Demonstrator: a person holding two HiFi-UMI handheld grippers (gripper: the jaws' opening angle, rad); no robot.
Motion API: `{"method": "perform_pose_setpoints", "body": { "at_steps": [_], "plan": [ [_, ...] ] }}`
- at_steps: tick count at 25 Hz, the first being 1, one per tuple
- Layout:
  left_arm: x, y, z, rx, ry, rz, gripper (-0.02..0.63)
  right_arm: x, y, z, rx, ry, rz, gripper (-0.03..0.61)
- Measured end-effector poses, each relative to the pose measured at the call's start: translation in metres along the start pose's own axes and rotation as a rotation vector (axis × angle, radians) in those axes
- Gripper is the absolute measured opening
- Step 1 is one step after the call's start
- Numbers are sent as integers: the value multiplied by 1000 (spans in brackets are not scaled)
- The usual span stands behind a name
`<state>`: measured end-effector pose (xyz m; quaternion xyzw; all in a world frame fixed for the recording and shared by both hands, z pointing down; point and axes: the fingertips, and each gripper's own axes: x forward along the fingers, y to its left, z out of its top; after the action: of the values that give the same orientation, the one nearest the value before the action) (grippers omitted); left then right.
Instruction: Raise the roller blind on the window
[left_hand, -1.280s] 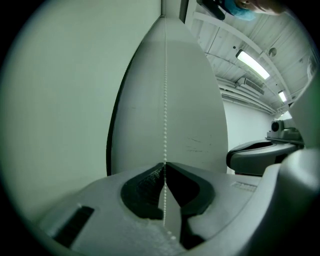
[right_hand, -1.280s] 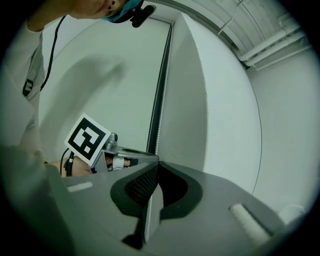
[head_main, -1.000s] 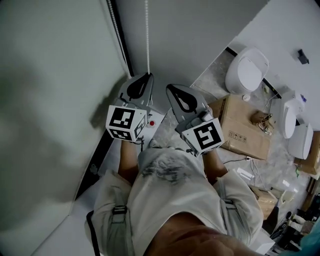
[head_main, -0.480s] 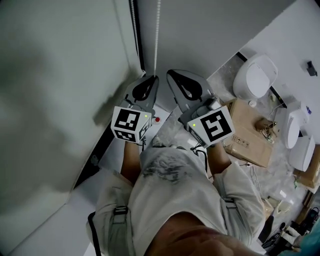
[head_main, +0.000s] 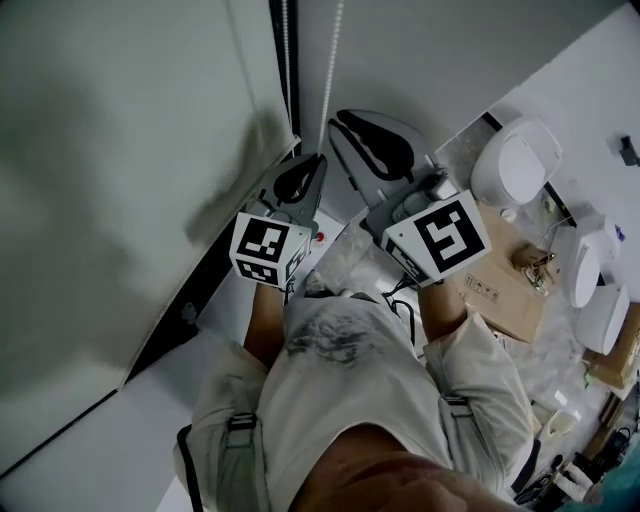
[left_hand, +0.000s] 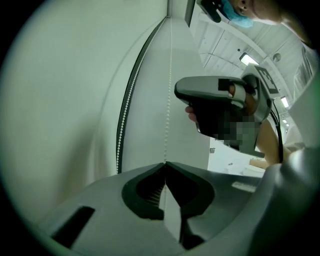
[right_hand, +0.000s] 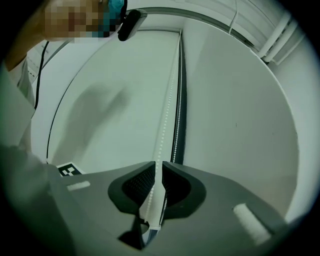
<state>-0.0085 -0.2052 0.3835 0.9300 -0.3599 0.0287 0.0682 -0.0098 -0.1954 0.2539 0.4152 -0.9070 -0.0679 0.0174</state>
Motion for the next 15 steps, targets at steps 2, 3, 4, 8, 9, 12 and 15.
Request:
{"method": "perform_pose_setpoints", "body": {
  "at_steps": [2,3,4,8,9,12,15],
  "plan": [
    [-2,-2,-1,-3,-1,-5,14,3,2,7,-5,-8,9,61],
    [-3,-3,-2,-5,-3,-7,14,4,3,11,-8,-13,12,64],
    [-4,-4,-3,-6,-4,-10,14,5,3,14,-11,-21,14,66],
    [-4,-9,-5,-7,-6,-18,14,9,-1,32,-24,-52,21,69],
    [-4,-10,-5,-7,-6,-18,14,10,-1,36,-27,-57,24,67],
    [-9,-10,-5,-6,-8,-18,14,13,4,44,-25,-56,38,31],
    [-14,-10,-5,-4,-11,-17,14,14,11,45,0,-53,46,12]
  ]
}}
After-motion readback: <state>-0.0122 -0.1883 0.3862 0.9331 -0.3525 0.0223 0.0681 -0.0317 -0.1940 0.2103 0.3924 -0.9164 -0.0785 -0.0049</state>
